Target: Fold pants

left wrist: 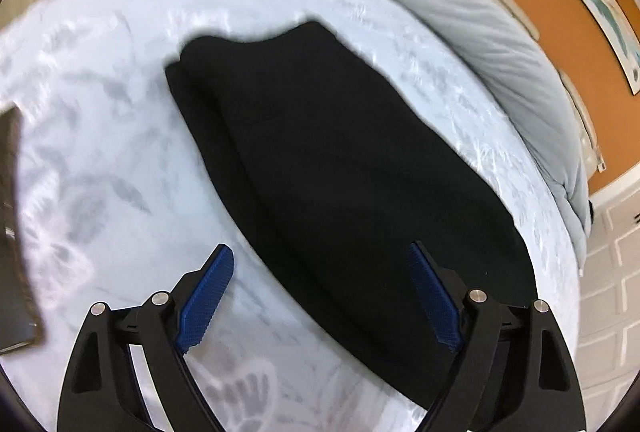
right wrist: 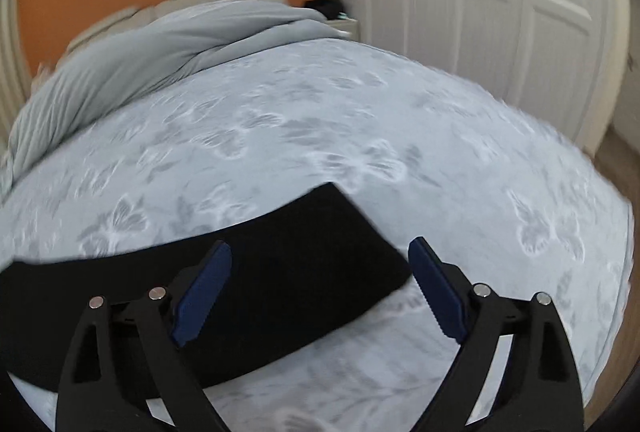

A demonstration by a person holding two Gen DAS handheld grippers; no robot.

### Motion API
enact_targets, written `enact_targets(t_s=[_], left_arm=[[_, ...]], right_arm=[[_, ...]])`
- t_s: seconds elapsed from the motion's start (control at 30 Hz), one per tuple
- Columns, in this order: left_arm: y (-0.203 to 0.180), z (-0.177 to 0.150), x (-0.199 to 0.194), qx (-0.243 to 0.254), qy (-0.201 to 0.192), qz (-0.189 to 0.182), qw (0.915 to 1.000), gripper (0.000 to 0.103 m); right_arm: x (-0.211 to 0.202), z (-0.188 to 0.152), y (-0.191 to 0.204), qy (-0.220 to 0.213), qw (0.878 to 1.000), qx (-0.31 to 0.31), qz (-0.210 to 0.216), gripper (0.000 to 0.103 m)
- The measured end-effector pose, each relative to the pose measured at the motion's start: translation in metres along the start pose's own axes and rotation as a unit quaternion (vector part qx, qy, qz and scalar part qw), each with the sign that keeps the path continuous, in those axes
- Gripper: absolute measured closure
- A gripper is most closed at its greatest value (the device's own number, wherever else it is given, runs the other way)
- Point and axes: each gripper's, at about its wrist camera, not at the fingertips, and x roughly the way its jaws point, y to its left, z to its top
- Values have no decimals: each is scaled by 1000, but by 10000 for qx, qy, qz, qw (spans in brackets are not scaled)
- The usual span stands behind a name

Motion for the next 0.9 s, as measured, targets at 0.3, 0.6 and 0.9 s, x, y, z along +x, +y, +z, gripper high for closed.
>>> enact_targets(t_s=[0.3, 0.6, 0.9], left_arm=[[-12, -15, -8, 335, -226, -352, 9986, 96], [-8, -20, -22, 489, -16, -122, 9987, 77], [-66, -66, 0, 1929, 128, 191, 9810, 44]], right_arm=[[3, -9, 39, 158, 9983, -457, 330, 15], [-9, -34, 78, 639, 9815, -969, 1522, 14], [-48, -120, 219, 639, 8962, -3444, 2722, 15]])
